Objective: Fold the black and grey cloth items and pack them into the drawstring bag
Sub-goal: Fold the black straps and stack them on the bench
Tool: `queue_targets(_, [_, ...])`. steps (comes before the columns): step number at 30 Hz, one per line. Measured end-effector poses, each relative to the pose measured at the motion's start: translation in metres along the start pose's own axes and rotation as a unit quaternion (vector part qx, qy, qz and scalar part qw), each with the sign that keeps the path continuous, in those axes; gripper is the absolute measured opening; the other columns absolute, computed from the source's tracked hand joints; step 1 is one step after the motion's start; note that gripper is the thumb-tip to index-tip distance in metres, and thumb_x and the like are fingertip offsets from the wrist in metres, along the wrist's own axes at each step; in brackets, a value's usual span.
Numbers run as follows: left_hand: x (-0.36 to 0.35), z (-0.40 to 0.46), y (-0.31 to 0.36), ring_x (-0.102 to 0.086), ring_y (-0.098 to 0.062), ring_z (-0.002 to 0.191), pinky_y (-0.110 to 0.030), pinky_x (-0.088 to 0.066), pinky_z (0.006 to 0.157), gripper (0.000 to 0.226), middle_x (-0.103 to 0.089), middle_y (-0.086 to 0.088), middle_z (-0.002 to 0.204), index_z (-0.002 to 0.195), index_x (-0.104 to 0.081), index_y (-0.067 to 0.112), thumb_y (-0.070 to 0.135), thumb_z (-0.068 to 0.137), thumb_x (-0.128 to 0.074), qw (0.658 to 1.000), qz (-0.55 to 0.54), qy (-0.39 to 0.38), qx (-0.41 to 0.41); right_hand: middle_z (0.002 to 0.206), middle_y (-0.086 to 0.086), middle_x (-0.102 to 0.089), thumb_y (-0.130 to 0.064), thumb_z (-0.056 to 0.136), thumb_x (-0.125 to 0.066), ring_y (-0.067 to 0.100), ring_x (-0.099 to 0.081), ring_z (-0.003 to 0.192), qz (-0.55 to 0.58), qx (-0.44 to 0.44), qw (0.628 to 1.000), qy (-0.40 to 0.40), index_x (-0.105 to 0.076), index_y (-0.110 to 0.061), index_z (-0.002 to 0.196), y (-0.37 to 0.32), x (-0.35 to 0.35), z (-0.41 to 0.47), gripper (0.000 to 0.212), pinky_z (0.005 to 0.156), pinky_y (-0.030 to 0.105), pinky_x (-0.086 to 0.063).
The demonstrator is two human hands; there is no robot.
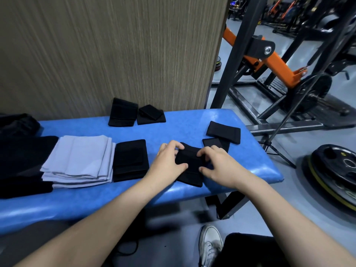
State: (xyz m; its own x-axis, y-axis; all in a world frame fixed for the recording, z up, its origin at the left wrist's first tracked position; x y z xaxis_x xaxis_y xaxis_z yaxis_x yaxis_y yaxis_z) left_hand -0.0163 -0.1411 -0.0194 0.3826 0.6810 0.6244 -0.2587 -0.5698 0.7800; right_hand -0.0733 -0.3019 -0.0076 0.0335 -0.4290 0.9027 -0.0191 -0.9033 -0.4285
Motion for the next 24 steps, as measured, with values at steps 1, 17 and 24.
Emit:
queue_targets(1, [-0.001, 0.000, 0.002, -0.056, -0.012, 0.101, -0.030, -0.048, 0.094, 0.045, -0.051, 0.006, 0.112, 0.106, -0.050, 0.042, 0.026, 0.074, -0.077, 0.999, -0.041, -0.005, 0.005, 0.102, -0.004, -0.047, -0.031, 0.087, -0.069, 0.018, -0.044, 0.103, 0.004, 0.006, 1.000, 0.006, -0.052, -0.023, 0.125, 0.000, -0.002, 0.000, 0.042, 0.093, 0.032, -0.042])
queue_targets(17, [0.075, -0.013, 0.000, -0.056, -0.012, 0.087, -0.024, -0.042, 0.080, 0.033, -0.053, 0.009, 0.117, 0.116, -0.055, 0.032, 0.022, 0.087, -0.066, 0.992, -0.021, 0.120, -0.026, 0.087, 0.014, -0.050, 0.003, 0.080, -0.076, 0.025, -0.042, 0.075, 0.489, -0.021, 0.872, -0.019, -0.065, -0.022, 0.114, -0.059, 0.000, 0.031, 0.044, 0.081, 0.038, -0.046])
queue_targets(24, [0.123, -0.031, -0.023, -0.054, -0.014, 0.081, -0.027, -0.040, 0.073, 0.032, -0.036, 0.010, 0.124, 0.120, -0.050, 0.024, 0.022, 0.091, -0.063, 0.974, 0.120, 0.187, -0.032, 0.085, 0.010, -0.053, 0.004, 0.084, -0.071, 0.011, -0.052, 0.063, 0.460, -0.024, 0.887, -0.034, -0.060, -0.012, 0.118, -0.112, -0.022, 0.061, 0.040, 0.062, 0.022, -0.047])
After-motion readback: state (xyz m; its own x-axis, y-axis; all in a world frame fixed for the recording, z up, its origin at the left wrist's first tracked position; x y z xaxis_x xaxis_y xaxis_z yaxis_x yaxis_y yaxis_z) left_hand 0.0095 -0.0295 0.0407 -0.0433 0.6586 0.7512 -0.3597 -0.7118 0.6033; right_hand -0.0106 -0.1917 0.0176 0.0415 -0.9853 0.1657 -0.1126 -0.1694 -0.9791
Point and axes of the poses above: each hand's wrist, its own z-axis towards the middle knuckle, its own x-axis out of the back of the hand, y = z × x, the point moved 5 cm from there along z, towards the middle knuckle
